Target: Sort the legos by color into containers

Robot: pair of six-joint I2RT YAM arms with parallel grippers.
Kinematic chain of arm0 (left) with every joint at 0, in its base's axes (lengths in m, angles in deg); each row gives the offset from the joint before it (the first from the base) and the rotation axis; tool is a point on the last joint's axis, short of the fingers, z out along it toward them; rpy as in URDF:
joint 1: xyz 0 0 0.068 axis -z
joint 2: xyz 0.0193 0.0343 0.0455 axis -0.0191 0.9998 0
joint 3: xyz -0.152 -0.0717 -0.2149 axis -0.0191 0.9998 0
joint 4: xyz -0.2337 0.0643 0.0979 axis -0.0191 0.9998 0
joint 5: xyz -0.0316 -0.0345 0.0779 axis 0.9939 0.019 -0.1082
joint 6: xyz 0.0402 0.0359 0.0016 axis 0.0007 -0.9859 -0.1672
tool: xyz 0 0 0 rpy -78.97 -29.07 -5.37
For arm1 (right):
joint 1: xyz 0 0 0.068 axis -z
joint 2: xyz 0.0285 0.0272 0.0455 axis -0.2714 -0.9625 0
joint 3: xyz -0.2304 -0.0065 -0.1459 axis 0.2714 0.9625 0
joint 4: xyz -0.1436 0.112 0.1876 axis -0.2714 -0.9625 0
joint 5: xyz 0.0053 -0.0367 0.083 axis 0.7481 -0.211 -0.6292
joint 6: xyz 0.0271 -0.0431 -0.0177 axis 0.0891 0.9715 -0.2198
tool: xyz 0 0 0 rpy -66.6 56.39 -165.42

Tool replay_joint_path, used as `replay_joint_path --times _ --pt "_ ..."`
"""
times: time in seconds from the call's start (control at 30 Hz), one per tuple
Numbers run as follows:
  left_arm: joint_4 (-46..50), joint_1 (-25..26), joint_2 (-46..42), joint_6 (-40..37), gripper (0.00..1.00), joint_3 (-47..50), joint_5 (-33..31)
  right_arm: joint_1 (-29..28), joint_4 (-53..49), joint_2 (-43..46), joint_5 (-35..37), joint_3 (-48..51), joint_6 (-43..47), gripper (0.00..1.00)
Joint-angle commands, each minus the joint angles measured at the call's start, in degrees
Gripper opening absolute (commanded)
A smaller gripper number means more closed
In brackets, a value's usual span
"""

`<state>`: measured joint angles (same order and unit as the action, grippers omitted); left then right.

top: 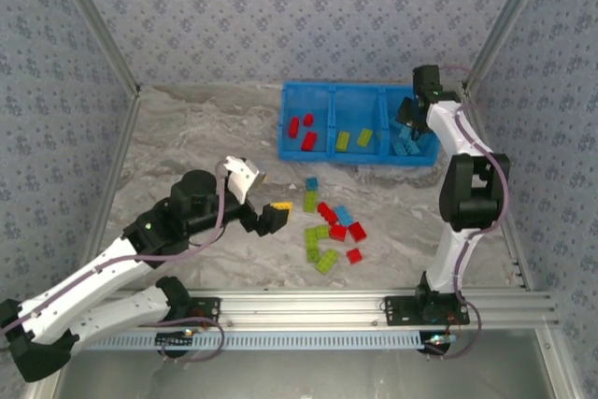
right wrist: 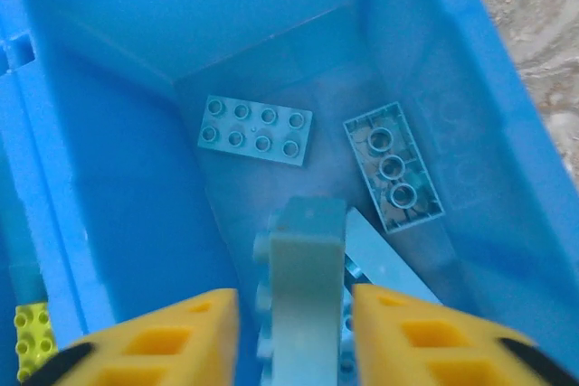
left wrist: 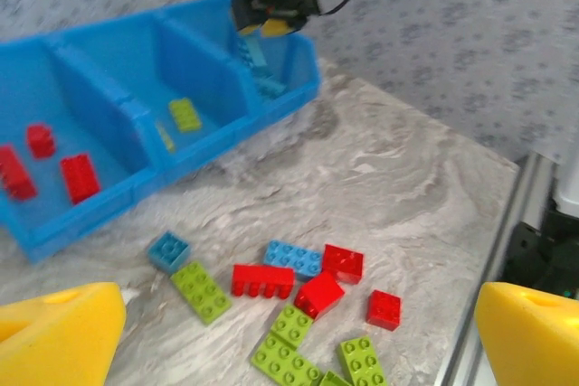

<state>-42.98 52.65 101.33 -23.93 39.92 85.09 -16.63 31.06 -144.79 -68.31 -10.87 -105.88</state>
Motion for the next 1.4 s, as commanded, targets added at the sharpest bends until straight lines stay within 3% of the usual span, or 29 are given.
replay_joint_path --times 0.0,0.13,0.3,0.5,0.7,0.9,1.07,1.27,1.37 --pt "5.5 0.2 2.8 9.8 0.99 -4.4 -12.0 0.4 -4.7 0.2 -0.3 -5.7 0.3 0.49" --pt "8.9 -1.0 6.5 17.4 0.99 -4.8 -18.2 0.5 -7.5 5.3 -0.6 -5.1 -0.2 0.53" --pt "8.9 -6.4 12.0 26.2 0.99 -4.4 -11.6 -1.5 -4.9 18.9 -8.2 8.3 -1.5 0.57" --pt "7.7 -7.0 22.6 28.2 0.99 -7.0 -8.3 -12.4 -10.9 39.2 -7.1 21.6 1.0 0.66" --pt "10.4 -5.9 37.7 30.0 0.98 -14.0 -8.7 -28.9 -22.1 54.4 -2.5 29.5 -4.8 0.76" --pt "17.1 -2.5 54.4 30.6 0.94 -27.6 -12.2 -43.4 -29.6 55.8 -2.6 28.0 -12.8 0.82" --pt "19.1 -1.9 65.0 32.8 0.89 -35.3 -12.0 -51.3 -30.0 53.7 -2.7 25.7 -15.0 0.92" --pt "20.4 -2.0 72.5 34.3 0.78 -39.8 -12.5 -54.0 -30.3 55.4 2.4 26.7 -18.7 0.95" --pt "20.5 -1.9 74.7 34.3 0.67 -40.2 -12.1 -54.1 -30.5 57.7 4.1 29.4 -20.3 0.95"
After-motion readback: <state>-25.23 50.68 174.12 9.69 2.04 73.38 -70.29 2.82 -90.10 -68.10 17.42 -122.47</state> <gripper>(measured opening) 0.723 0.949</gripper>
